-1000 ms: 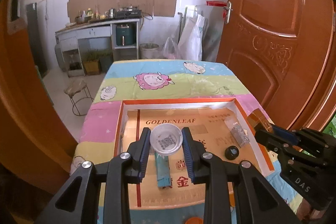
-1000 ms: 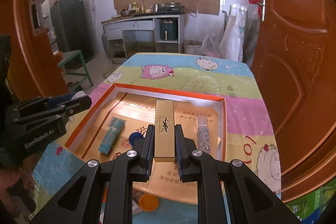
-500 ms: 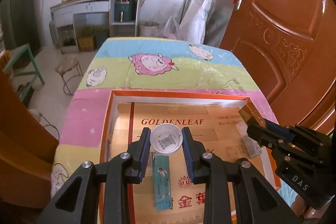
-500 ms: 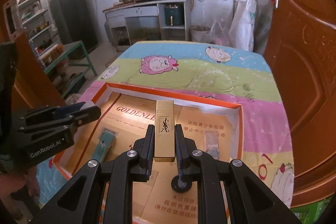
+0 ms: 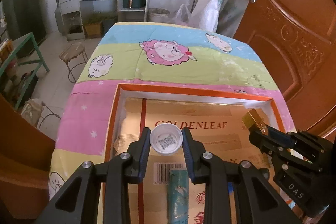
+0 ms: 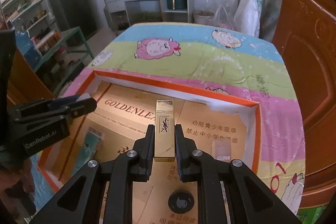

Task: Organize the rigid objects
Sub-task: 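Release the gold box in the tray with the right tool while the left tool releases the white cap, then withdraw both open tools from the tray toward the remaining caps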

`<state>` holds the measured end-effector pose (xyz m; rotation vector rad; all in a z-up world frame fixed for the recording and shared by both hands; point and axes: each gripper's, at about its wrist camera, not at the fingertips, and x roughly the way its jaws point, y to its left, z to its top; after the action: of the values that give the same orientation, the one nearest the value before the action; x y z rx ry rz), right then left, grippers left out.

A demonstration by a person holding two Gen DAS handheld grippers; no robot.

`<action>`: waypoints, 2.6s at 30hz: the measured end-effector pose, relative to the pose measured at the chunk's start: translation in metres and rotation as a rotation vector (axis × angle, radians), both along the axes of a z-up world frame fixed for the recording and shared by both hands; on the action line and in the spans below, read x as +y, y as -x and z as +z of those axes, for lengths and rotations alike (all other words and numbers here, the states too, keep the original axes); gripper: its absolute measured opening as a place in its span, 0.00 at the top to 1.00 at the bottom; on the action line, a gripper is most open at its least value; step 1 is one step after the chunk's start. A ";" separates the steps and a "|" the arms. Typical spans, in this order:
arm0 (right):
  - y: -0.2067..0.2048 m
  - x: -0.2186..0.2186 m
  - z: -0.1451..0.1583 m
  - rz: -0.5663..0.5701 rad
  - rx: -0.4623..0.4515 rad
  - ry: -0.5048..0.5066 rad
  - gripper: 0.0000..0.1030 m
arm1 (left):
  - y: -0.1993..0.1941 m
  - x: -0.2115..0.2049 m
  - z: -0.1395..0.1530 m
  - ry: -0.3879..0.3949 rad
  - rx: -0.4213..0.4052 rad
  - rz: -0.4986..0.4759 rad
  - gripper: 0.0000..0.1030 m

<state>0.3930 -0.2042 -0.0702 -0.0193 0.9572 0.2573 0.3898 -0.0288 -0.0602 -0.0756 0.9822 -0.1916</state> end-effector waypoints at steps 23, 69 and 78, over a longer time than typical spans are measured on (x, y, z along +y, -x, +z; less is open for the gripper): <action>-0.008 0.009 -0.029 0.007 0.041 0.045 0.82 | -0.010 -0.007 -0.028 -0.121 0.020 0.003 0.70; 0.042 0.007 0.010 -0.072 -0.056 0.059 0.55 | 0.038 0.005 0.016 0.022 -0.103 0.004 0.56; 0.070 0.008 0.021 -0.073 -0.080 0.047 0.55 | 0.069 0.010 0.032 0.009 -0.169 0.010 0.56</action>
<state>0.3230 -0.1957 -0.0491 -0.0377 0.8823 0.1658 0.3211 -0.0193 -0.0277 -0.0710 0.8121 -0.1905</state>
